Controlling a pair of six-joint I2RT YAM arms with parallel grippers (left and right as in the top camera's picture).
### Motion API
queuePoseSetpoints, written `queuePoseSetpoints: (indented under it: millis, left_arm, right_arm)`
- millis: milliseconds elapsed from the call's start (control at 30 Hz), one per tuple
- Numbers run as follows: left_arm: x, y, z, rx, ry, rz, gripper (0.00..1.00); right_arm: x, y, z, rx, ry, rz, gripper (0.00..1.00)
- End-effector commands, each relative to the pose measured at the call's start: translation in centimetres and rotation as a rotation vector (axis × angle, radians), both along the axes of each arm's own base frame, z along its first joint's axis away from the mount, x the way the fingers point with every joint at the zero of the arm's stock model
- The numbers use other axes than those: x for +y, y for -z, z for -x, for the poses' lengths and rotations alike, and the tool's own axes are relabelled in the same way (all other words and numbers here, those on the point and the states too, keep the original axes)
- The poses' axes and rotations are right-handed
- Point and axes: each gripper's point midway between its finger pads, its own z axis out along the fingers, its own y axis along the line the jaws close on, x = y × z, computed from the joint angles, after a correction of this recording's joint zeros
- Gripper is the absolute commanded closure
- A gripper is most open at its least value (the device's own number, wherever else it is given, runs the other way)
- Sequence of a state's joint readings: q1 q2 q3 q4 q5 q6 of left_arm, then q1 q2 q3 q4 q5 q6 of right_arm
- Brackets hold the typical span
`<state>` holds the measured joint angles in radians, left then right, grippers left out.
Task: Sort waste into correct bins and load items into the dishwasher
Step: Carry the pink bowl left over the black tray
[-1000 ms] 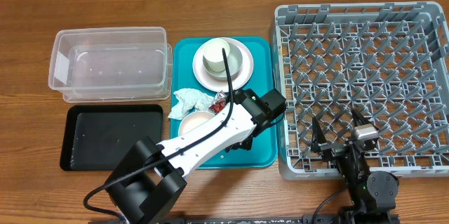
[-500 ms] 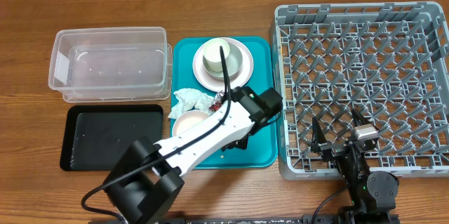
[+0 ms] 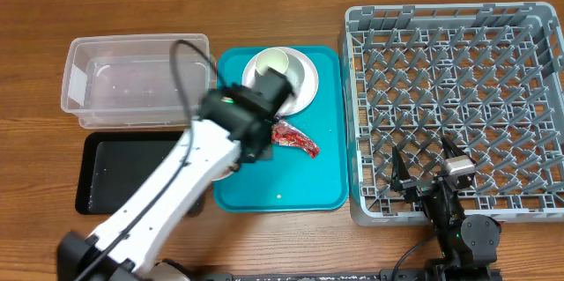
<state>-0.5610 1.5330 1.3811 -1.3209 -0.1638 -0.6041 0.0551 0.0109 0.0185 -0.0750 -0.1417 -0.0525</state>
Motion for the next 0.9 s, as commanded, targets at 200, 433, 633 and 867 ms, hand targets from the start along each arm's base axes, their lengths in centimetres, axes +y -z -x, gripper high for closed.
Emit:
queuePoseSetpoints:
  millis: [200,433,633,867]
  left_arm:
    - [4.0,-3.3,-1.0,-0.034,-0.056,0.182,0.96]
    - [7.3,-3.5,-1.0,-0.028,-0.134,0.236,0.96]
    - [8.4,-3.2,-1.0,-0.021,-0.149,0.381,0.96]
    - [10.2,-3.0,-1.1,-0.042,-0.17,0.554,0.96]
  right_arm:
    - [0.1,0.2,0.0,-0.002,-0.004,-0.004,0.0]
    - [0.1,0.2,0.0,-0.002,-0.004,-0.004,0.0]
    - [0.1,0.2,0.0,-0.002,-0.004,-0.004,0.0]
    - [0.1,0.2,0.0,-0.002,-0.004,-0.004,0.0]
